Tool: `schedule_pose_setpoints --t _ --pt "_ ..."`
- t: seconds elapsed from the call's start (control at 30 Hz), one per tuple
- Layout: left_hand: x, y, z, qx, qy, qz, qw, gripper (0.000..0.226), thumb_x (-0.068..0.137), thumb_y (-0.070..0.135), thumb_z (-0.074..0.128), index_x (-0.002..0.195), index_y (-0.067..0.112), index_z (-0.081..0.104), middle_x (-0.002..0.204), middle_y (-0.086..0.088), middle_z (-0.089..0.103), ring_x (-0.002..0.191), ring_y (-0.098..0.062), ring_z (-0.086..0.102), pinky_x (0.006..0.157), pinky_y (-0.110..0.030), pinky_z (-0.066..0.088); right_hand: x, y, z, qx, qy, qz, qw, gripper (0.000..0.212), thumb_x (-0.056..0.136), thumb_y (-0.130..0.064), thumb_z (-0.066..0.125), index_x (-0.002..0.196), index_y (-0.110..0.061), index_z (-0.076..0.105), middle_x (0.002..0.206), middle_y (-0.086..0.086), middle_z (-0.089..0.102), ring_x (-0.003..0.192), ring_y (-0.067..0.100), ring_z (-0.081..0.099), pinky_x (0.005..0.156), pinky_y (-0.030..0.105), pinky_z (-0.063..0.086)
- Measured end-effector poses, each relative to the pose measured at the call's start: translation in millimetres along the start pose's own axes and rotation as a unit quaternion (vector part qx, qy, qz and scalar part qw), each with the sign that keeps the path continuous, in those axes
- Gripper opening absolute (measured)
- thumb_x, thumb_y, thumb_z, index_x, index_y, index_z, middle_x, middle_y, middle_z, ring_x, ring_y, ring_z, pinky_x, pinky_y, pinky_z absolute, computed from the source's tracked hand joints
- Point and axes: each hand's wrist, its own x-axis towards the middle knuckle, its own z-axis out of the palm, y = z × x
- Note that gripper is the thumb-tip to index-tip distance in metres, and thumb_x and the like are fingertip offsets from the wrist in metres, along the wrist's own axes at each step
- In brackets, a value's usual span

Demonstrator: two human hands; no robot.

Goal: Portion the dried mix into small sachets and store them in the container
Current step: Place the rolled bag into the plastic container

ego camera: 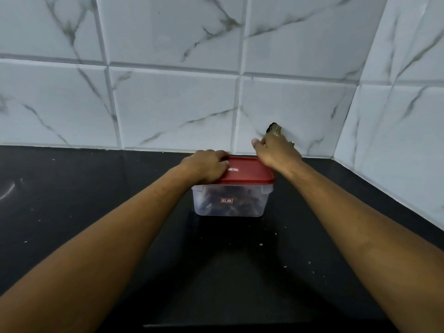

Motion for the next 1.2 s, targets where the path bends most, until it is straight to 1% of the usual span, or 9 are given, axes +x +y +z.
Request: schedule_pose_setpoints --t 0.1,0.2,0.27,0.37,0.53,0.7,0.9,1.13,1.2 --pt "1.2 -1.1 -0.2 0.003 -0.002 0.0 1.0 0.052 0.106 0.046 0.036 0.156 0.032 0.04 0.157 -0.008 0.047 0.141 -0.033 0.045 0.116 -0.051 0.037 3.7 -20.5 -33.4 -0.001 0.071 -0.028 0.997 0.054 0.108 -0.052 0.03 0.138 -0.013 0.051 0.144 0.021 0.047 0.132 0.042 0.045 0.107 0.054 0.038" --pt "1.7 -1.3 0.3 0.006 0.001 0.001 1.0 0.052 0.106 0.045 0.036 0.156 0.033 0.039 0.158 -0.007 0.046 0.142 -0.033 0.044 0.117 -0.051 0.036 -2.6 -38.7 -49.6 0.025 0.136 -0.049 0.989 0.05 0.11 -0.045 0.029 0.148 -0.015 0.043 0.149 0.019 0.043 0.137 0.04 0.039 0.109 0.055 0.034" --pt "1.8 -1.9 0.9 0.007 0.005 0.002 1.0 0.052 0.106 0.045 0.036 0.156 0.033 0.04 0.157 -0.007 0.047 0.141 -0.032 0.045 0.116 -0.051 0.037 -10.5 -34.4 -22.4 0.004 0.095 -0.041 0.995 0.05 0.11 -0.044 0.03 0.15 -0.016 0.039 0.151 0.019 0.041 0.139 0.041 0.039 0.109 0.056 0.034" --pt "2.4 -1.7 2.6 0.011 0.01 0.005 1.0 0.052 0.105 0.042 0.034 0.156 0.032 0.04 0.157 -0.008 0.048 0.141 -0.032 0.045 0.116 -0.051 0.037 -21.4 -19.4 18.1 0.008 -0.069 0.033 0.997 0.051 0.11 -0.044 0.029 0.153 -0.018 0.037 0.155 0.018 0.04 0.142 0.041 0.038 0.115 0.056 0.034" --pt "0.3 0.3 0.0 0.019 -0.006 0.002 1.0 0.053 0.106 0.042 0.033 0.158 0.03 0.036 0.161 -0.008 0.043 0.145 -0.032 0.04 0.117 -0.051 0.034 -14.7 -20.4 15.6 -0.014 -0.111 0.014 0.994 0.039 0.107 -0.031 0.037 0.141 -0.019 0.052 0.14 0.011 0.057 0.124 0.031 0.054 0.106 0.048 0.046" --pt "5.9 7.5 -25.0 0.061 -0.023 -0.005 0.998 0.055 0.108 0.05 0.029 0.157 0.028 0.038 0.166 -0.003 0.035 0.153 -0.029 0.027 0.122 -0.054 0.021 -13.0 -17.8 16.5 0.027 -0.111 0.005 0.993 0.032 0.103 -0.021 0.043 0.121 -0.014 0.068 0.121 0.01 0.069 0.106 0.027 0.063 0.095 0.04 0.053" --pt "43.0 1.0 -46.5 0.032 -0.023 -0.05 0.998 0.061 0.106 0.057 0.024 0.159 0.03 0.035 0.169 -0.002 0.029 0.155 -0.028 0.026 0.125 -0.053 0.02 -18.1 -18.7 12.6 0.031 -0.094 0.011 0.995 0.042 0.105 -0.016 0.036 0.145 -0.005 0.047 0.141 0.016 0.057 0.119 0.029 0.057 0.094 0.036 0.048" --pt "59.2 1.8 -15.2 0.013 -0.166 -0.11 0.98 0.064 0.107 0.06 0.02 0.161 0.028 0.029 0.165 -0.01 0.033 0.146 -0.036 0.039 0.12 -0.055 0.03 -17.0 -18.4 15.0 0.029 -0.09 0.006 0.996 0.048 0.106 -0.019 0.036 0.153 -0.009 0.036 0.14 0.015 0.058 0.1 0.021 0.051 0.086 0.035 0.048" --pt "65.8 9.7 -30.1 0.015 -0.142 -0.103 0.984 0.064 0.106 0.061 0.021 0.163 0.032 0.024 0.169 -0.009 0.026 0.151 -0.035 0.033 0.122 -0.054 0.026 -17.2 -19.2 16.1 0.025 -0.091 0.005 0.995 0.047 0.106 -0.019 0.037 0.152 -0.007 0.037 0.138 0.016 0.059 0.1 0.022 0.049 0.084 0.035 0.046"
